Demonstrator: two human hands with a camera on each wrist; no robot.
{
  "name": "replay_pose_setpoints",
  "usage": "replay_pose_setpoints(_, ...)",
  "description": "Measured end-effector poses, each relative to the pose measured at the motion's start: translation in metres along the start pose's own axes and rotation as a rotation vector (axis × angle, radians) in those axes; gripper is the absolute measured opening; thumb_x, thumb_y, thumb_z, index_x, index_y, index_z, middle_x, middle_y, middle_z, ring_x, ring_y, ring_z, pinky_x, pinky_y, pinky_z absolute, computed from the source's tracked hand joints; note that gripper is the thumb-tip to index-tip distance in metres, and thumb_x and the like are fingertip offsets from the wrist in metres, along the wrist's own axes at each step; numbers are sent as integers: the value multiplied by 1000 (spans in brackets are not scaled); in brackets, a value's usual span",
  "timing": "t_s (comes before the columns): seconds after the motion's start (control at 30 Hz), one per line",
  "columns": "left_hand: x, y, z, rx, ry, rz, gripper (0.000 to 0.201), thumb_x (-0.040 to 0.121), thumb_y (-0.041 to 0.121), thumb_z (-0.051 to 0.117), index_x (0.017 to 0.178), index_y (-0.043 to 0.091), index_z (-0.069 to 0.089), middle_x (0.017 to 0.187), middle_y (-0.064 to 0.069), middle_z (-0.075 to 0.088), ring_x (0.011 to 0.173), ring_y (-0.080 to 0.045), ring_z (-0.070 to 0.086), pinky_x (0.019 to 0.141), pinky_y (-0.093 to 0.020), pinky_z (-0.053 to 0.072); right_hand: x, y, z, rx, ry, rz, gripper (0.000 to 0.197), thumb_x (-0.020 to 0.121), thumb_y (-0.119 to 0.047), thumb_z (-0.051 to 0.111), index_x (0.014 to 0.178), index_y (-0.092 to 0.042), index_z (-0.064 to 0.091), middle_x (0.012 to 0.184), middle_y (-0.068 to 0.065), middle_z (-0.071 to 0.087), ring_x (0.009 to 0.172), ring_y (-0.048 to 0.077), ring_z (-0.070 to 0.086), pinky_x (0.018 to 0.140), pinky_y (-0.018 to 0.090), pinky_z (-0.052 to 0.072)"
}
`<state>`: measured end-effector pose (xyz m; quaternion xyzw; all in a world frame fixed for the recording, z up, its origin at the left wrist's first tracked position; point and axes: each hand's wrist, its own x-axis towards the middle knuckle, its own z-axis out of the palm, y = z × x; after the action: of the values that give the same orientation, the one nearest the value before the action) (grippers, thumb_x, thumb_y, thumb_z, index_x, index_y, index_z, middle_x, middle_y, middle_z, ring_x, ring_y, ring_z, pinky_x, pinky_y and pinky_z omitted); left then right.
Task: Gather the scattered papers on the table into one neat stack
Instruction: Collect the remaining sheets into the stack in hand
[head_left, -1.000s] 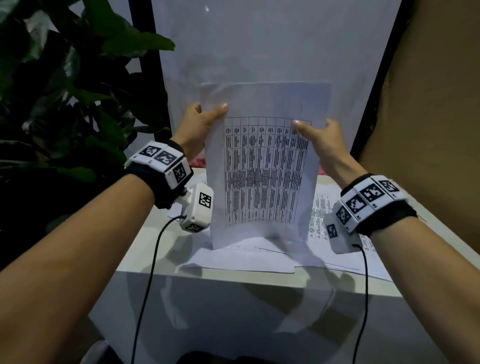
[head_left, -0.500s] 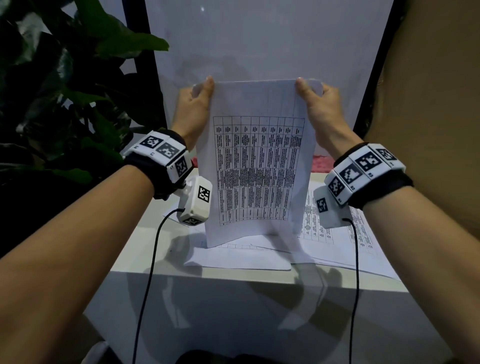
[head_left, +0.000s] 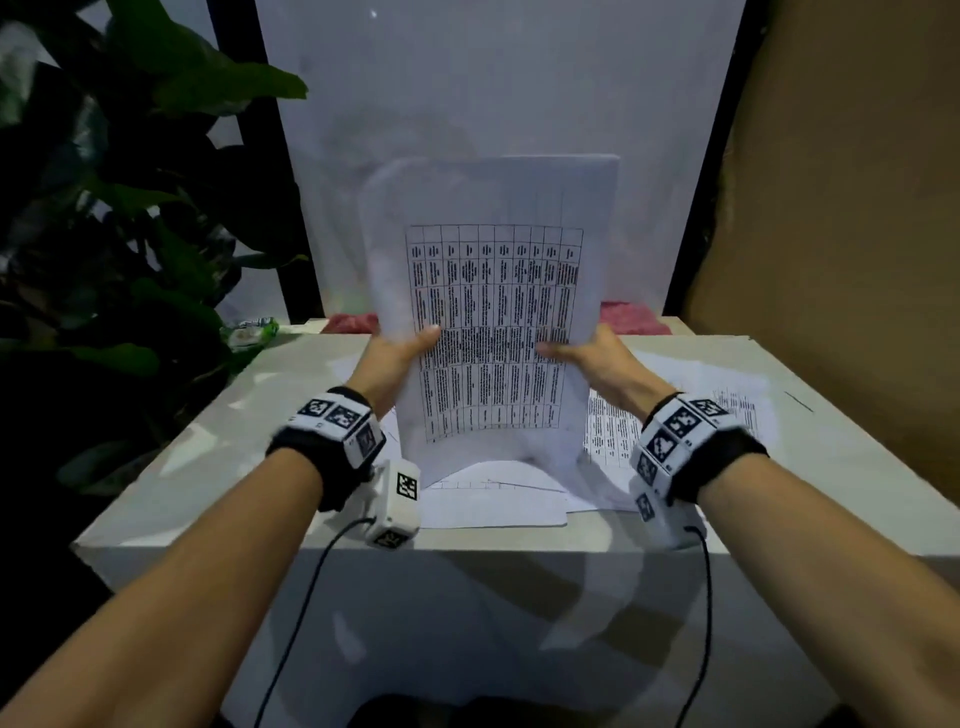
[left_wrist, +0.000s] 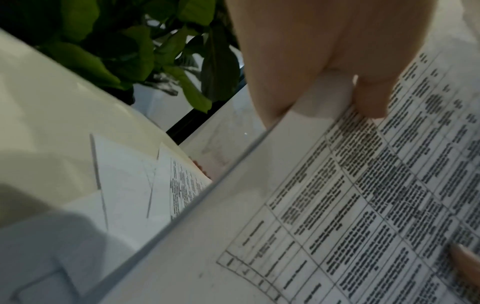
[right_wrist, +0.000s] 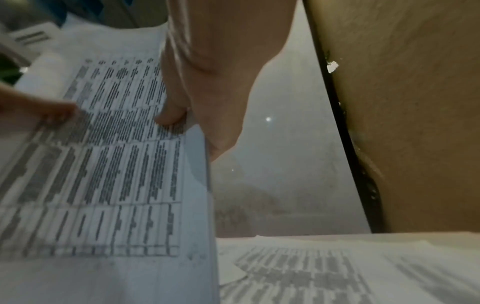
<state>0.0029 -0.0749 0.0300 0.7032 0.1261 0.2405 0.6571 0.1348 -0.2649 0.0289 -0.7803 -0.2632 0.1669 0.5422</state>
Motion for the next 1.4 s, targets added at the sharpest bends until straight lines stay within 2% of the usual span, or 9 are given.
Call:
replay_pose_setpoints(0.1, 13, -4, -13, -29, 30, -13, 45, 63, 50, 80, 89, 19, 59, 108, -12, 54, 101, -27, 52, 109, -53, 34, 3, -10, 0, 89, 42, -43, 40, 75, -21, 72, 98, 4, 51, 103, 14, 63, 62, -8, 64, 71, 11, 54)
replay_pose_setpoints(0.2, 19, 2, -20, -23, -4, -11, 55, 49, 59, 84, 80, 23, 56, 103, -9, 50, 101, -22, 43, 104, -45, 34, -3, -19, 0, 76, 55, -77, 31, 77, -27, 70, 83, -4, 50, 72, 3, 65, 33, -11, 48, 38, 3, 38)
replay_pose_setpoints(0.33, -5, 5, -11, 4, 36, 31, 28, 75, 26, 73, 99, 17, 62, 113, -13, 63, 112, -29, 59, 106, -50, 40, -10, -11, 9, 93, 18, -83, 21, 82, -20, 65, 94, -4, 60, 95, 7, 67, 84, 6, 65, 94, 28, 45)
replay_pose_setpoints(0.47, -16, -13, -5, 73, 129, 31, 4, 91, 14, 57, 91, 17, 60, 99, -12, 63, 98, -28, 61, 99, -51, 47, -8, -4, 17, 25, -22, -17, 27, 80, -26, 67, 67, -10, 48, 73, 4, 54, 70, 17, 54, 88, 30, 46)
replay_pose_setpoints(0.57, -11, -17, -7, 131, 189, 17, 32, 90, 24, 60, 104, -4, 60, 90, -12, 64, 83, -27, 62, 88, -46, 53, -5, 3, -2, -114, -78, 75, 36, 82, -29, 65, 107, -6, 55, 104, 7, 59, 95, 20, 57, 90, 35, 46)
replay_pose_setpoints(0.7, -1, -17, -13, 146, 176, 19, 8, 92, 20, 57, 87, 15, 61, 101, -18, 64, 98, -32, 63, 95, -46, 50, -6, 38, -60, -403, 101, 372, 53, 85, -31, 64, 118, 8, 51, 109, 19, 56, 76, 21, 51, 63, 27, 41)
replay_pose_setpoints(0.87, 9, -28, -20, 130, 232, -48, 47, 87, 34, 62, 116, 0, 53, 115, -17, 63, 108, -31, 61, 99, -47, 48, -22, 93, -108, -670, 198, 700, 74, 82, -44, 64, 133, 5, 42, 142, 20, 44, 127, 34, 46, 107, 41, 38)
replay_pose_setpoints(1.17, 6, -33, -16, 87, 303, -44, 45, 92, 26, 55, 126, 1, 38, 101, -3, 52, 104, -22, 50, 92, -31, 41, -8, 130, -120, -738, 239, 846, 85, 42, -59, 81, 104, -6, 57, 122, 16, 59, 113, 35, 51, 101, 45, 41)
replay_pose_setpoints(1.4, 7, -35, -22, 108, 295, -81, 43, 91, 29, 57, 120, 2, 41, 110, -10, 54, 109, -27, 54, 101, -40, 44, -17, 105, -103, -659, 273, 814, 61, 80, -28, 71, 124, 9, 50, 130, 21, 55, 118, 34, 54, 102, 40, 43)
